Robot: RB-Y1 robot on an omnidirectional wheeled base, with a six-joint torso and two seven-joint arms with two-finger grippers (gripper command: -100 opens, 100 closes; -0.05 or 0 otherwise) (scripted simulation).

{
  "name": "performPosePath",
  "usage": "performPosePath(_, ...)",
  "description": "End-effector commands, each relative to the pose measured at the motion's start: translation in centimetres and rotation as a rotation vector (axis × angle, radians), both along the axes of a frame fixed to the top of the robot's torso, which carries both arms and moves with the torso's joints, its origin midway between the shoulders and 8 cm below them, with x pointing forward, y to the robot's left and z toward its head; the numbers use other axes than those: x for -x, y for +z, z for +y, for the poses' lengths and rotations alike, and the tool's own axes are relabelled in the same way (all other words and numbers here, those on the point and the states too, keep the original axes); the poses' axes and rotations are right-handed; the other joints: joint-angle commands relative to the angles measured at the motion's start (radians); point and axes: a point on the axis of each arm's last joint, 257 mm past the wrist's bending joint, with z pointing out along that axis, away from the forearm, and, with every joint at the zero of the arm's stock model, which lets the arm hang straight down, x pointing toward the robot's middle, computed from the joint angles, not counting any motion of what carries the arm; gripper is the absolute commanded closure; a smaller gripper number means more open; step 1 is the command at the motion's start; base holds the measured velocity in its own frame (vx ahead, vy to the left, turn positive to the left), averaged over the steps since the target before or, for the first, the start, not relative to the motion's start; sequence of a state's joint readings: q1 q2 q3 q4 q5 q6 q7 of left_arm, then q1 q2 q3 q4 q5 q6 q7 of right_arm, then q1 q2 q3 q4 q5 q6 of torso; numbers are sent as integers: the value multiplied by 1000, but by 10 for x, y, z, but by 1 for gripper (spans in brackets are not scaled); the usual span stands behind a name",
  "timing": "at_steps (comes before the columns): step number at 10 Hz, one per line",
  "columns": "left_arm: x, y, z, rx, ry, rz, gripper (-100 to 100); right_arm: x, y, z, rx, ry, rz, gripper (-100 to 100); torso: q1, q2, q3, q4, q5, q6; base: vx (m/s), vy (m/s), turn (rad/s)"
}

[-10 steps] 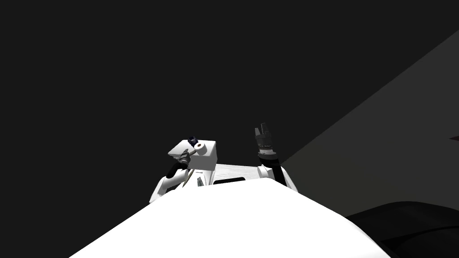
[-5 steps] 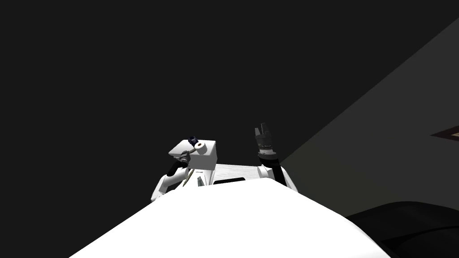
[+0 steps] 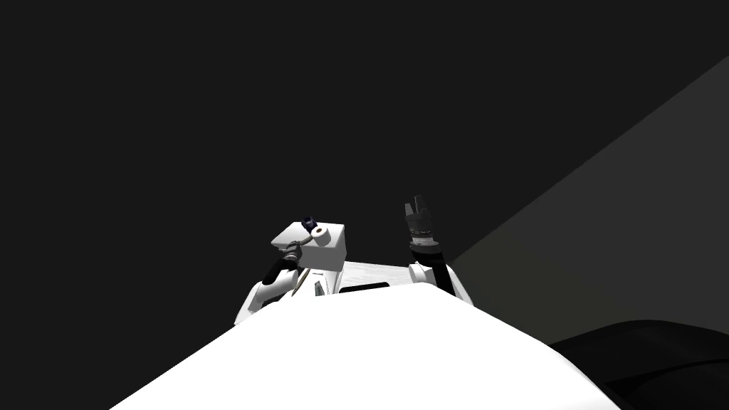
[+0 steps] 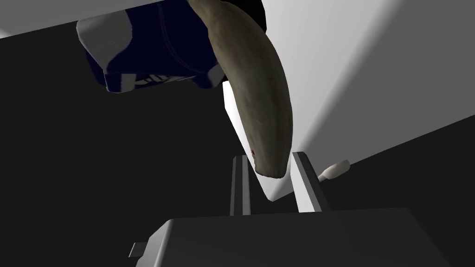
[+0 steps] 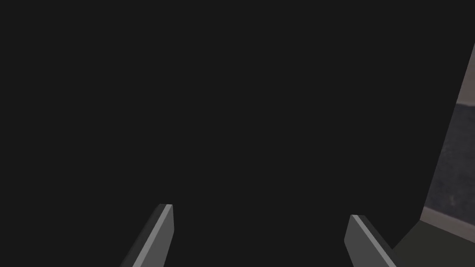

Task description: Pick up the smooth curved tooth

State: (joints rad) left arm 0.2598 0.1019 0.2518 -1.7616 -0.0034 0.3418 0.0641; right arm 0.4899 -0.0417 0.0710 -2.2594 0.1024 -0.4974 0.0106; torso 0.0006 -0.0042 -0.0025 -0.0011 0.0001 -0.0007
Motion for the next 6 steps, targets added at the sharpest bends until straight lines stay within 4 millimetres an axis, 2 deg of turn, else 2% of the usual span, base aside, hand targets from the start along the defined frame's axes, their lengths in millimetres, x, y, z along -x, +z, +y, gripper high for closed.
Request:
performPosePath(1,9,-1,-7,-4,-17,1,100,0,0,0,0,0,0,0,0,0,0,0,0,0,94,8,80)
performPosePath(3,16,0,-13,-6,-31,2,100,0,0,0,0,0,0,0,-1,-2,-1,0,0,0,93,-12,95)
performPosePath(5,27,4,-27,-7,-64,-7,100,0,0,0,0,0,0,0,-1,1,0,0,0,0,61,-2,119)
performPosePath(6,32,0,-26,-7,-61,3,100,0,0,0,0,0,0,0,-1,1,1,0,0,0,56,-5,50)
